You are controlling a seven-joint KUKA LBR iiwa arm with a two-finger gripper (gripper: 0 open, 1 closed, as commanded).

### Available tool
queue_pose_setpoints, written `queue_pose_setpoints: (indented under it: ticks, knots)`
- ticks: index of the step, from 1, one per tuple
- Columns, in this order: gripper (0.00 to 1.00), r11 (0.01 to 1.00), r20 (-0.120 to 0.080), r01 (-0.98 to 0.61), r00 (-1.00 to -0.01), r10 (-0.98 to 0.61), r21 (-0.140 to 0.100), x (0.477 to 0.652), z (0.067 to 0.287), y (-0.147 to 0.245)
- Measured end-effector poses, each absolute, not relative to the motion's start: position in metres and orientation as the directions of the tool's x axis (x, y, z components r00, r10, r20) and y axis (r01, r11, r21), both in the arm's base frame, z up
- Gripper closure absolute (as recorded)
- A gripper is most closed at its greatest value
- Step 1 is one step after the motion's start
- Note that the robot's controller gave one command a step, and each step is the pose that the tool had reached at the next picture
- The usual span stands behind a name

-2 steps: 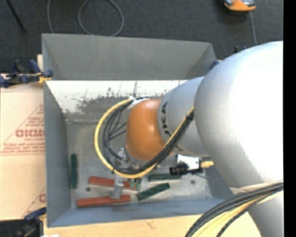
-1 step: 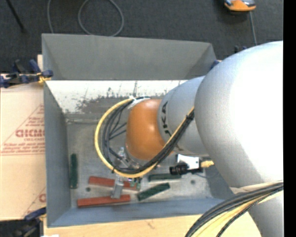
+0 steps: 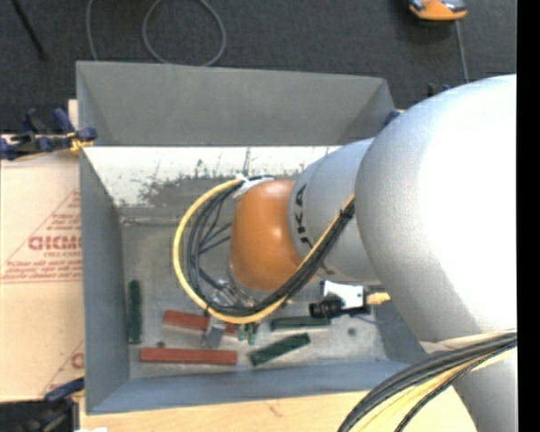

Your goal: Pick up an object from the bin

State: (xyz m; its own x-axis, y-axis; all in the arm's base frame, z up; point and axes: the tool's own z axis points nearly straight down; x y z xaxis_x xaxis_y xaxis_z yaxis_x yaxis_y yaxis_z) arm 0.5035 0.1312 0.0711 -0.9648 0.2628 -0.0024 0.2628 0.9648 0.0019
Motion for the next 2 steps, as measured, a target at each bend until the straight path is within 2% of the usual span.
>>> queue_pose_setpoints:
  ticks: [1,2]
  knots:
    - [1.00,0.966,-0.008,0.259,-0.966,0.259,0.004,0.5056,0.1804,0.1306]
    - [1.00,0.967,-0.004,0.255,-0.967,0.255,0.002,0.5068,0.1847,0.1303]
